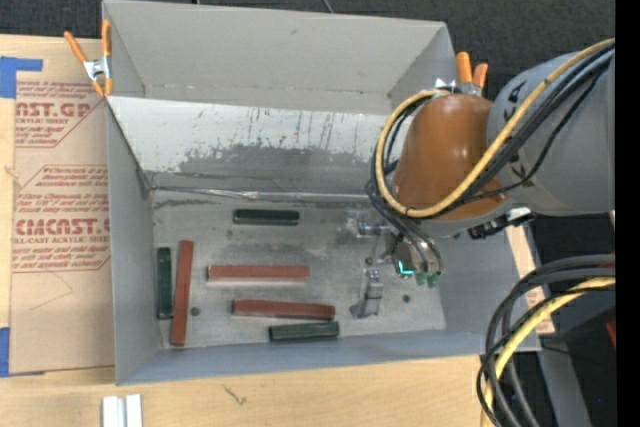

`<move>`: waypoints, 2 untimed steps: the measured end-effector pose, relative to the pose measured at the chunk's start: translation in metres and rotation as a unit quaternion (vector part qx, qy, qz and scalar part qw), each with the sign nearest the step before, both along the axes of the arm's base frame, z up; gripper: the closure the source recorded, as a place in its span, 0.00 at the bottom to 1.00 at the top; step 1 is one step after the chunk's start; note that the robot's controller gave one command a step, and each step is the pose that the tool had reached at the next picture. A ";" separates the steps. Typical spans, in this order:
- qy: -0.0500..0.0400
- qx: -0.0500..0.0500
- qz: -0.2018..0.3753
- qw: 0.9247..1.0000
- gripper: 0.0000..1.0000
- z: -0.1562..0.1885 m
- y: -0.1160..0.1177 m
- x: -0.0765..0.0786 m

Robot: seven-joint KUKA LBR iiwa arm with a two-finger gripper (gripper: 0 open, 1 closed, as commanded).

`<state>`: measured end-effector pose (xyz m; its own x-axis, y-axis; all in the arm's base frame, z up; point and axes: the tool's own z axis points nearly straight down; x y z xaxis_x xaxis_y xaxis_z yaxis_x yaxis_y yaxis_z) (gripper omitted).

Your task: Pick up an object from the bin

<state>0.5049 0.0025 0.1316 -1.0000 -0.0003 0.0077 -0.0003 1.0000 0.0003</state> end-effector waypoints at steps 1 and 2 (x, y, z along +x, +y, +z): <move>-0.004 0.000 0.000 1.000 0.00 0.004 0.000 0.002; -0.005 0.000 0.045 0.999 0.00 -0.046 0.064 0.000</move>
Offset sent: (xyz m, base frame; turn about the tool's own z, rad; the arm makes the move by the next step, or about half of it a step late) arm -0.0017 0.0833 -0.0616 -0.1188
